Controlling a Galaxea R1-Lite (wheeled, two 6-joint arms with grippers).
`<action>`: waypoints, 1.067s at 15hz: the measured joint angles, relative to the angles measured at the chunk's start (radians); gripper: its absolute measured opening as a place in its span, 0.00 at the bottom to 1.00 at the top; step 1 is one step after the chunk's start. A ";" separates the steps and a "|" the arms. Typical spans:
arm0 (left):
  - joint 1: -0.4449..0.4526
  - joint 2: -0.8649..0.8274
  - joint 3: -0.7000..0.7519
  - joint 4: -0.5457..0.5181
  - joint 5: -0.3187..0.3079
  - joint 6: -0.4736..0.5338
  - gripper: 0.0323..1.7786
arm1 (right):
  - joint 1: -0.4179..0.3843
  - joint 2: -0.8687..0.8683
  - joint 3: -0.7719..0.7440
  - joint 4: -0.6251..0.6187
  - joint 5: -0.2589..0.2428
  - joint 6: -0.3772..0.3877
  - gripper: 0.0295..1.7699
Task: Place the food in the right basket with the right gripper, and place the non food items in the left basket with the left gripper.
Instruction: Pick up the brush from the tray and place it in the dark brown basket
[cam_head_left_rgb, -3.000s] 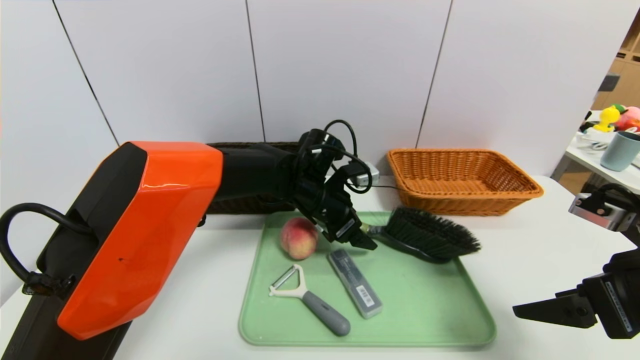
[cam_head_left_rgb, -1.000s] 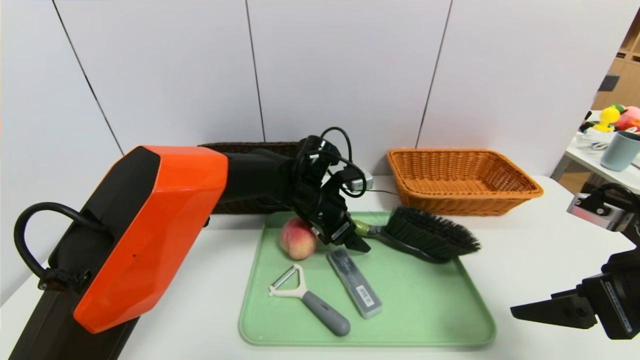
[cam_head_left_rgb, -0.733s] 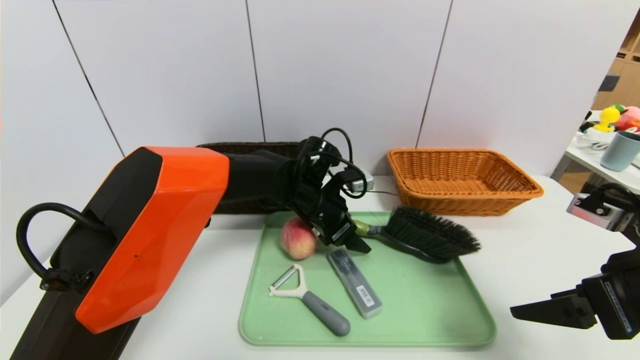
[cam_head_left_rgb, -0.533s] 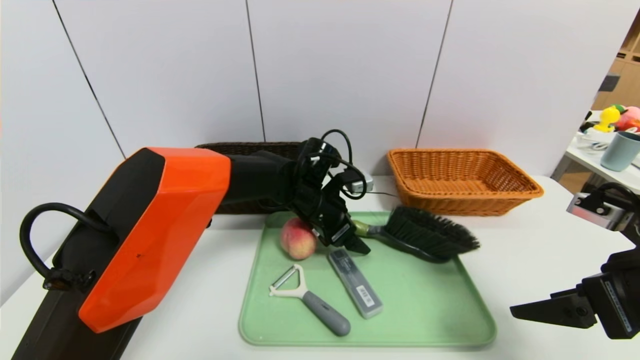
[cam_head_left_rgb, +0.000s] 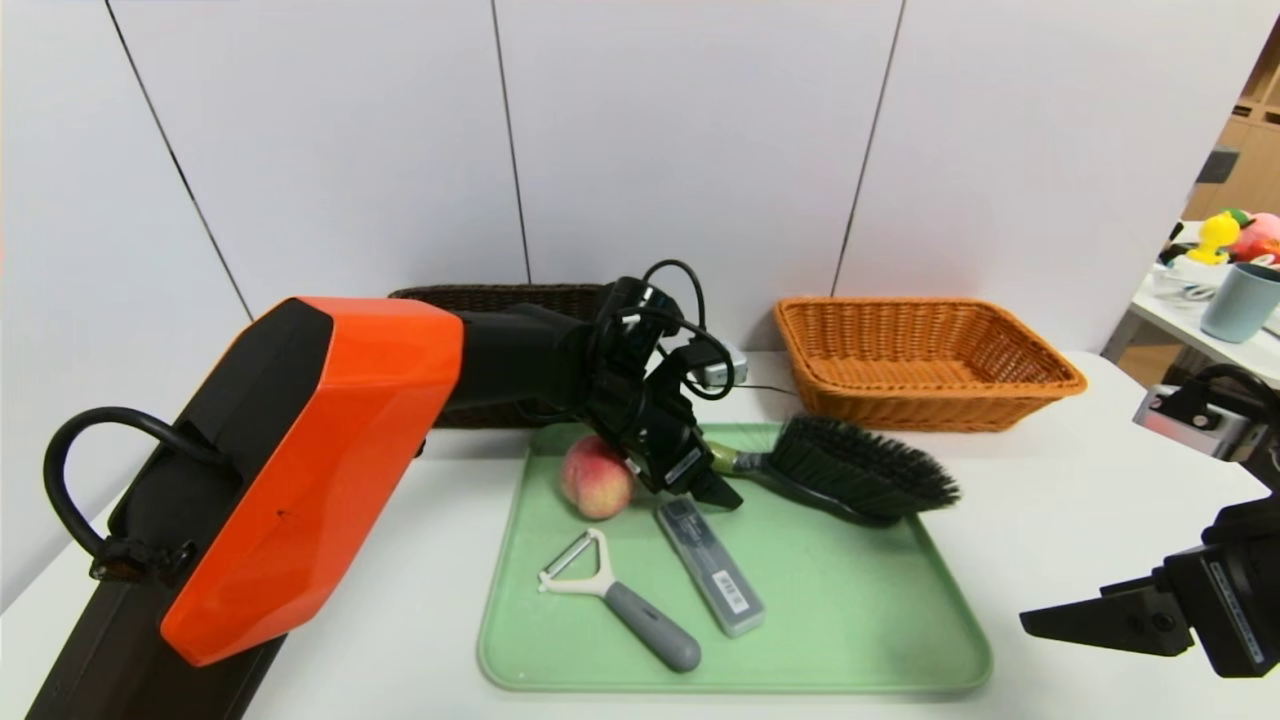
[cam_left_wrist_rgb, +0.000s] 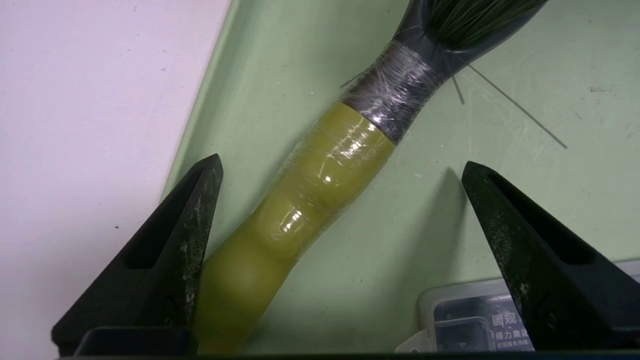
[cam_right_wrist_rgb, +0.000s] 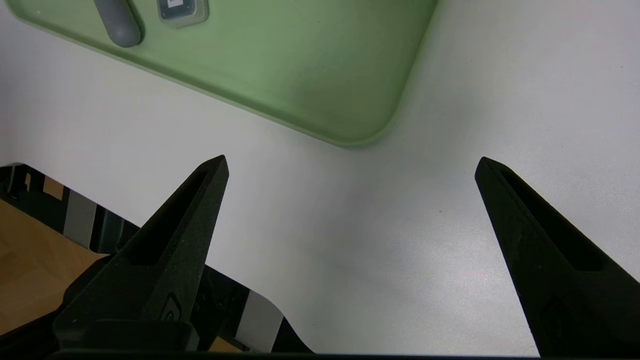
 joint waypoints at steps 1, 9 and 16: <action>0.000 0.000 0.000 0.000 0.000 0.000 0.95 | 0.000 0.000 0.000 0.000 0.000 0.000 0.97; 0.003 0.000 0.000 -0.002 0.001 -0.001 0.82 | 0.000 0.000 0.001 0.000 0.000 0.000 0.97; 0.003 0.007 0.000 -0.014 0.000 -0.001 0.31 | 0.000 -0.002 0.001 -0.008 0.000 0.000 0.97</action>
